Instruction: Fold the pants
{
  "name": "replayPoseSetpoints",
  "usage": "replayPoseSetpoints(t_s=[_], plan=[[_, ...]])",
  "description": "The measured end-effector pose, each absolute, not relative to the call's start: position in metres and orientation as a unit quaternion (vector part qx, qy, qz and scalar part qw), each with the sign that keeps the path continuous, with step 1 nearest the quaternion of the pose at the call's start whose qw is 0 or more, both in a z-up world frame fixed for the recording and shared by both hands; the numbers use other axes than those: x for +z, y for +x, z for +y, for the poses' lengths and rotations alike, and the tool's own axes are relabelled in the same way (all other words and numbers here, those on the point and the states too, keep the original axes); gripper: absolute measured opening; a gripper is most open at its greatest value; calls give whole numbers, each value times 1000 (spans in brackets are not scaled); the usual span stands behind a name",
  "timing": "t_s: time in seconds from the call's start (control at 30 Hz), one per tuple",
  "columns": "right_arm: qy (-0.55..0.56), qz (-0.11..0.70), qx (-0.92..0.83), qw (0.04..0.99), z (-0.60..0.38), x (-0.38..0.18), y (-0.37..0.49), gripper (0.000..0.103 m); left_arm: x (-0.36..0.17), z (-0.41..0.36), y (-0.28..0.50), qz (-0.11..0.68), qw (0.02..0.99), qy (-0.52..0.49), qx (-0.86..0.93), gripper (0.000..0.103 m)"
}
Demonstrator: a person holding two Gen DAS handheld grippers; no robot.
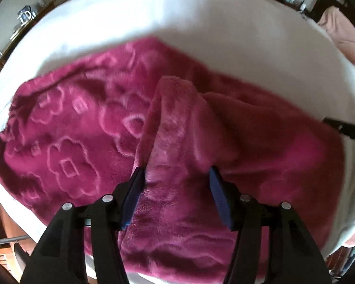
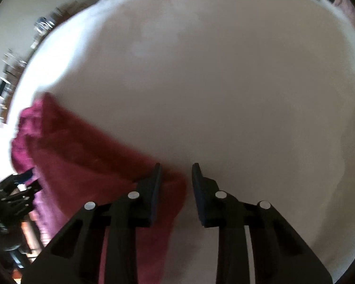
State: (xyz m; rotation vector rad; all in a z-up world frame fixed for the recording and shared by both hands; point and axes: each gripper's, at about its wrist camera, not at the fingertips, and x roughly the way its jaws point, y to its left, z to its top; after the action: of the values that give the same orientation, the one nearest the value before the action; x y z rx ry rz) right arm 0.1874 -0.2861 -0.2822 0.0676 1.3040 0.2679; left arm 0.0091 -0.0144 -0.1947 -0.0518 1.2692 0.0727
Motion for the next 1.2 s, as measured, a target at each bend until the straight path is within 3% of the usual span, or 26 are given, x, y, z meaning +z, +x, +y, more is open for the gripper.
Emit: replayPoseSetpoints(t_s=[0.33, 0.47, 0.53, 0.87, 0.9, 0.97, 1.2], plan=[[-11, 564, 122, 817, -281, -250, 162, 28, -184, 8, 7, 588, 803, -91, 42, 59], [9, 545, 135, 827, -267, -227, 145, 40, -171, 29, 3, 578, 807, -110, 51, 60], [16, 538, 144, 830, -252, -218, 135, 41, -165, 43, -1, 575, 807, -118, 58, 61], [5, 551, 212, 807, -140, -206, 115, 44, -140, 131, -50, 560, 805, -171, 97, 72], [4, 552, 216, 805, -128, -207, 115, 50, -140, 147, -55, 562, 801, -177, 105, 72], [-3, 553, 222, 803, -105, -206, 115, 53, -140, 164, -62, 563, 797, -186, 115, 73], [-9, 574, 231, 786, -21, -219, 117, 53, -145, 267, -91, 553, 782, -238, 159, 73]])
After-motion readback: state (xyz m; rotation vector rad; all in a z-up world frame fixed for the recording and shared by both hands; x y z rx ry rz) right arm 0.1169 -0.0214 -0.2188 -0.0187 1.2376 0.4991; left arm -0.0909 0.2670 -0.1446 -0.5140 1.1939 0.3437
